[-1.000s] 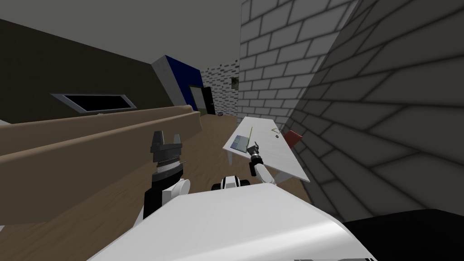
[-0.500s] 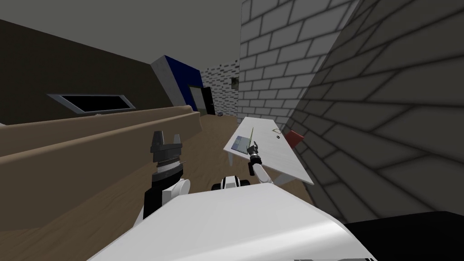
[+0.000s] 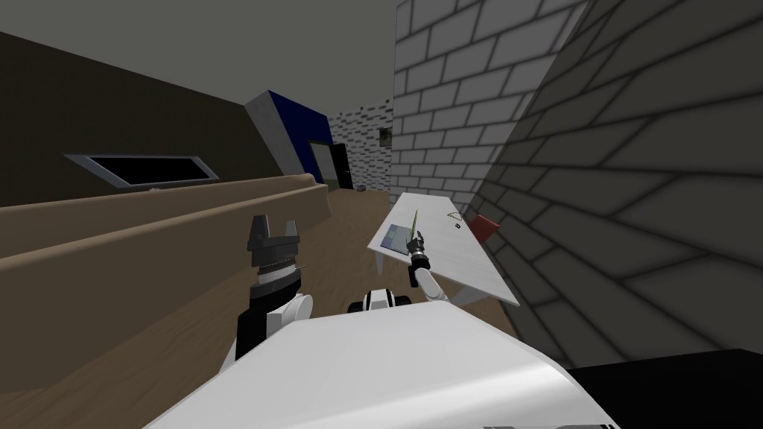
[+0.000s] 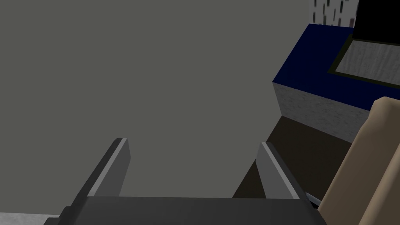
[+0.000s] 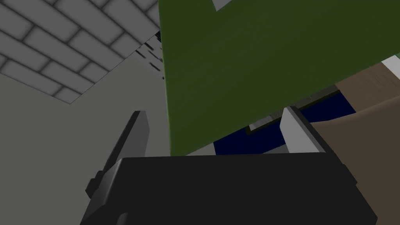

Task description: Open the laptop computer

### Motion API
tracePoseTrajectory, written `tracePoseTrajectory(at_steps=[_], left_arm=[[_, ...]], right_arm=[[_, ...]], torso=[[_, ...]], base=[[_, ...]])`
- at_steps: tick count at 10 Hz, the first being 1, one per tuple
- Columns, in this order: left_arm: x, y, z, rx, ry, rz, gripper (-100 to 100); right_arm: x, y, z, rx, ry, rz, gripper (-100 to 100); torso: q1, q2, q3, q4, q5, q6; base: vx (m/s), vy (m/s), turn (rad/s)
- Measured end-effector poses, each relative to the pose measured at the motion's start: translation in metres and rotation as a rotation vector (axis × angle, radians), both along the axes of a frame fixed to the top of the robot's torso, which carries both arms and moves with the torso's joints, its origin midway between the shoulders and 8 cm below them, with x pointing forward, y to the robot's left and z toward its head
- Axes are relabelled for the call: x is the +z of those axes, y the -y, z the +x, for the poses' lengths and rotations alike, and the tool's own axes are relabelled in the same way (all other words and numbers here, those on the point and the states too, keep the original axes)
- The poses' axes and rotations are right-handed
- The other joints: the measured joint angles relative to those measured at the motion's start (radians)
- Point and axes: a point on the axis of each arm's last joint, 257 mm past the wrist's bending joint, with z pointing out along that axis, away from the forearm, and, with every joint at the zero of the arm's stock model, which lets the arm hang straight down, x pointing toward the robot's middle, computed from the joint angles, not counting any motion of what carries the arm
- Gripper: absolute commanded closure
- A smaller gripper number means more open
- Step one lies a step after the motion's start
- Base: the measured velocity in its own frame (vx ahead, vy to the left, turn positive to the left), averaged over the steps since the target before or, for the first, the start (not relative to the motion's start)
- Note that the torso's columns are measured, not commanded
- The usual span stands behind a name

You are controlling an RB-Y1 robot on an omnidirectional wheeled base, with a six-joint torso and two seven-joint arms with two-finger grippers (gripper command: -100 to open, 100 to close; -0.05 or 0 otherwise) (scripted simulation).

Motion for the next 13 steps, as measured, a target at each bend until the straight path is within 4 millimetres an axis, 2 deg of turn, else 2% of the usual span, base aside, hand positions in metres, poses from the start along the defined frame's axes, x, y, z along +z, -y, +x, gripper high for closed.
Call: tracePoseTrajectory(at_steps=[1, 3, 8, 13], left_arm=[[0.000, 0.000, 0.000, 0.000, 0.000, 0.000, 0], [0.000, 0.000, 0.000, 0.000, 0.000, 0.000, 0], [0.000, 0.000, 0.000, 0.000, 0.000, 0.000, 0], [0.000, 0.000, 0.000, 0.000, 0.000, 0.000, 0]], right_arm=[[0.000, 0.000, 0.001, 0.003, -0.001, -0.002, 100], [0.001, 0.001, 0.002, 0.009, -0.004, -0.005, 100], [-0.001, 0.030, -0.001, 0.050, -0.062, -0.153, 100], [-0.009, 0.048, -0.005, 0.102, -0.123, -0.266, 100]], torso=[[0.000, 0.002, 0.001, 0.000, 0.000, 0.000], [0.004, 0.002, 0.001, 0.000, 0.003, 0.002], [-0.001, 0.003, 0.001, -0.002, 0.000, 0.001], [0.003, 0.005, 0.003, 0.002, 0.002, 0.000]], base=[[0.007, 0.002, 0.006], [0.057, 0.112, -0.114], [0.061, 0.157, -0.100], [0.055, 0.135, -0.109]])
